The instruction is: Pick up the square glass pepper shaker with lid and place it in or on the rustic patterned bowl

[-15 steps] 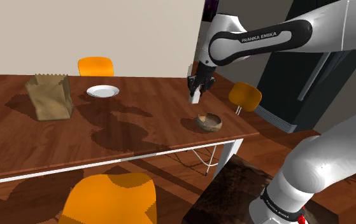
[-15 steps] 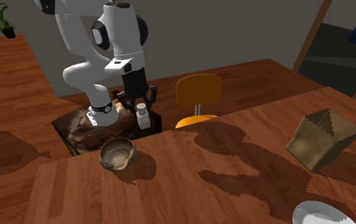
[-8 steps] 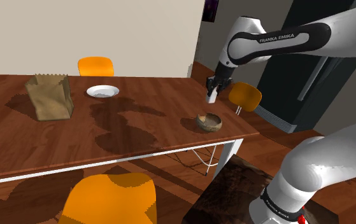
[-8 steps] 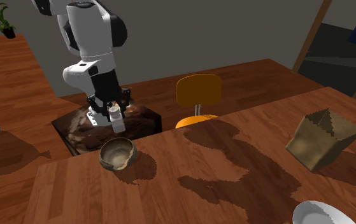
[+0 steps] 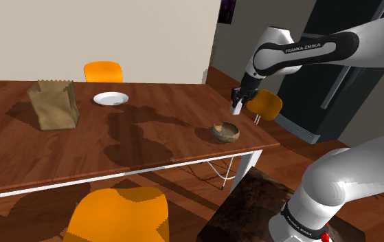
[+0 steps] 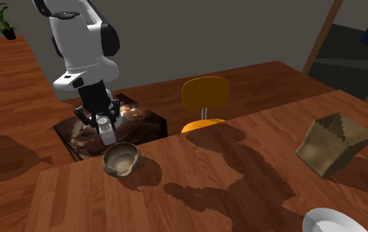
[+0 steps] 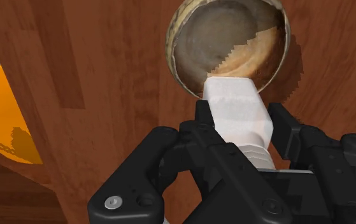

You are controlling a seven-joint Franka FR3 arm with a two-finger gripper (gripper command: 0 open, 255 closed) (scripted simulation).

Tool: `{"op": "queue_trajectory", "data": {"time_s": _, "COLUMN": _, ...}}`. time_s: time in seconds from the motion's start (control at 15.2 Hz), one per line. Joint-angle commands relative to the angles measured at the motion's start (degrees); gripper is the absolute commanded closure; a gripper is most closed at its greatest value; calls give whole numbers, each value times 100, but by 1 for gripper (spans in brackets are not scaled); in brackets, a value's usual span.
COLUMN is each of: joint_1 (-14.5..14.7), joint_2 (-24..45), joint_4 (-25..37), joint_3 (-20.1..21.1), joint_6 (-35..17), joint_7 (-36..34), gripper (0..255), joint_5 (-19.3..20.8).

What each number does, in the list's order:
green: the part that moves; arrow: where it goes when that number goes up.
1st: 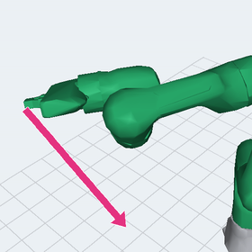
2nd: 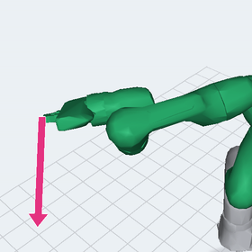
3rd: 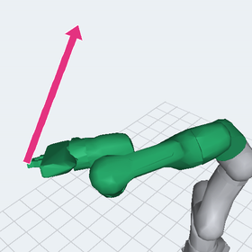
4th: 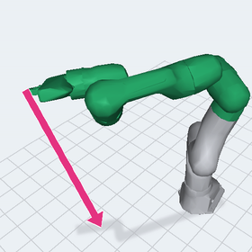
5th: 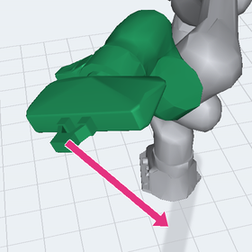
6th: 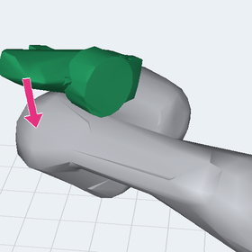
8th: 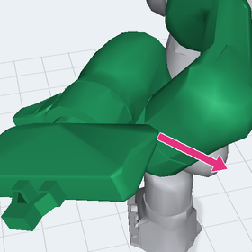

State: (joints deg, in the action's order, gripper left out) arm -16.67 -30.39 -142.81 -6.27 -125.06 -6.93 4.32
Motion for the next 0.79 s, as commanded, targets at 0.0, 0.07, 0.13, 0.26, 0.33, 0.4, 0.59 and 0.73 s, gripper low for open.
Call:
{"op": "queue_trajectory", "data": {"time_s": 0.0, "joint_1": -6, "joint_2": 31, "joint_4": -126, "joint_3": -14, "joint_6": -160, "joint_7": 7, "gripper": 255, "joint_5": 9}}
{"op": "queue_trajectory", "data": {"time_s": 0.07, "joint_1": -7, "joint_2": 54, "joint_4": -188, "joint_3": -19, "joint_6": -244, "joint_7": 6, "gripper": 255, "joint_5": 12}}
{"op": "queue_trajectory", "data": {"time_s": 0.13, "joint_1": -9, "joint_2": 78, "joint_4": -248, "joint_3": -23, "joint_6": -329, "joint_7": 5, "gripper": 255, "joint_5": 15}}
{"op": "queue_trajectory", "data": {"time_s": 0.26, "joint_1": -11, "joint_2": 132, "joint_4": -365, "joint_3": -31, "joint_6": -500, "joint_7": 3, "gripper": 255, "joint_5": 21}}
{"op": "queue_trajectory", "data": {"time_s": 0.33, "joint_1": -12, "joint_2": 161, "joint_4": -422, "joint_3": -36, "joint_6": -586, "joint_7": 2, "gripper": 255, "joint_5": 24}}
{"op": "queue_trajectory", "data": {"time_s": 0.4, "joint_1": -13, "joint_2": 192, "joint_4": -478, "joint_3": -40, "joint_6": -673, "joint_7": 1, "gripper": 255, "joint_5": 26}}
{"op": "queue_trajectory", "data": {"time_s": 0.59, "joint_1": -15, "joint_2": 300, "joint_4": -643, "joint_3": -54, "joint_6": -946, "joint_7": -1, "gripper": 255, "joint_5": 35}}
{"op": "queue_trajectory", "data": {"time_s": 0.73, "joint_1": -15, "joint_2": 300, "joint_4": -643, "joint_3": -54, "joint_6": -946, "joint_7": -1, "gripper": 255, "joint_5": 35}}
